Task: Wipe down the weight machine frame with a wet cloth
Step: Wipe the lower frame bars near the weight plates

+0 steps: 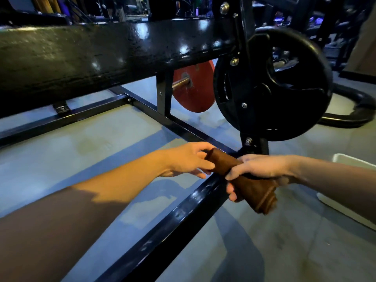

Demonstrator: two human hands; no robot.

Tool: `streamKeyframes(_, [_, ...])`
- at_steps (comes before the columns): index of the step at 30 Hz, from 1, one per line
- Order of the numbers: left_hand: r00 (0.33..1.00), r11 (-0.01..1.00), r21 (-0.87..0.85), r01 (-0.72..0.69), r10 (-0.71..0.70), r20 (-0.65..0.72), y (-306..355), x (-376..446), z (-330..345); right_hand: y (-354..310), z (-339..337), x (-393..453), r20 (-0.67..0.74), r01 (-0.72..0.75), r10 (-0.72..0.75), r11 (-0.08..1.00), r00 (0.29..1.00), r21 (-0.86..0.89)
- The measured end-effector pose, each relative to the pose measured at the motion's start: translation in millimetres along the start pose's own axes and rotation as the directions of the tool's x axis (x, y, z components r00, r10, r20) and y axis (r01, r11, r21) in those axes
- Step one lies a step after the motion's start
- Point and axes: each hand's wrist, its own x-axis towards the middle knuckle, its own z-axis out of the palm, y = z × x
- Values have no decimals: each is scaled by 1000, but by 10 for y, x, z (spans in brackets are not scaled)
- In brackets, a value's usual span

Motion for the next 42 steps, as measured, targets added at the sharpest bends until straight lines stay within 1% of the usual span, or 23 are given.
streamKeyframes(2, [998,992,124,8,1,-70,-68,50,156,265,-29,29,-27,-48,53,984,998,172])
streamKeyframes(4, [989,956,282,77,-38,-141,-155,98,243,467,-169,44,-212,-73,118,975,970,209])
streamKeyframes(5, [982,931,334,146,-96,-162,-195,108,256,516,-285,47,-339,-72,116,988,934,140])
streamKeyframes(7, [960,885,375,275,-232,-156,-310,128,257,502,-532,1,-567,-93,-18,982,823,-167])
streamKeyframes(8, [949,865,389,316,-279,-149,-358,113,271,449,-658,-13,-651,-131,-142,926,746,-353])
streamKeyframes(10, [941,841,423,337,-315,-124,-491,61,348,269,-842,-35,-690,-205,-379,769,617,-605])
streamKeyframes(12, [950,841,444,310,-286,-121,-700,-21,468,143,-918,22,-627,-239,-518,628,582,-741])
streamKeyframes(13, [956,833,470,292,-259,-134,-807,-63,522,128,-937,83,-554,-280,-578,497,598,-821])
streamKeyframes(15, [953,791,533,300,-231,-194,-1018,-115,585,321,-991,329,-437,-374,-593,235,676,-897])
streamKeyframes(16, [946,776,544,320,-230,-229,-1077,-124,596,453,-975,443,-435,-413,-572,178,695,-893])
streamKeyframes(17, [941,770,545,331,-225,-254,-1095,-125,587,570,-935,539,-463,-434,-552,193,693,-880])
streamKeyframes(20, [939,759,555,342,-247,-241,-1098,-104,542,780,-737,698,-535,-400,-580,356,614,-844])
streamKeyframes(23, [941,764,554,332,-229,-249,-1121,-97,548,847,-389,637,-418,-202,-662,380,622,-903])
streamKeyframes(25, [938,746,573,338,-216,-272,-1163,-75,557,885,-115,524,-212,-26,-718,261,663,-965])
streamKeyframes(27, [937,722,603,340,-206,-281,-1187,-53,558,934,-25,482,50,104,-737,28,674,-994])
streamKeyframes(29, [939,720,608,334,-202,-278,-1185,-35,550,941,-227,522,175,79,-755,-162,632,-984])
streamKeyframes(30, [941,725,604,331,-206,-269,-1178,-35,551,934,-405,557,142,6,-766,-178,627,-984])
streamKeyframes(31, [943,731,599,327,-208,-261,-1159,-41,554,908,-603,582,43,-101,-776,-136,629,-986])
streamKeyframes(33, [945,745,586,319,-203,-257,-1141,-48,555,811,-993,605,-253,-364,-752,19,609,-931])
streamKeyframes(35, [945,750,580,318,-202,-257,-1156,-49,551,674,-1193,602,-440,-487,-678,136,589,-862])
streamKeyframes(37, [945,753,578,316,-197,-261,-1161,-51,553,619,-1043,613,-463,-419,-659,238,593,-876])
streamKeyframes(39, [944,750,580,318,-195,-265,-1175,-55,551,680,-611,633,-387,-261,-662,286,642,-922])
streamKeyframes(42, [943,745,584,321,-198,-266,-1192,-38,542,771,-56,574,-100,-12,-728,125,679,-992])
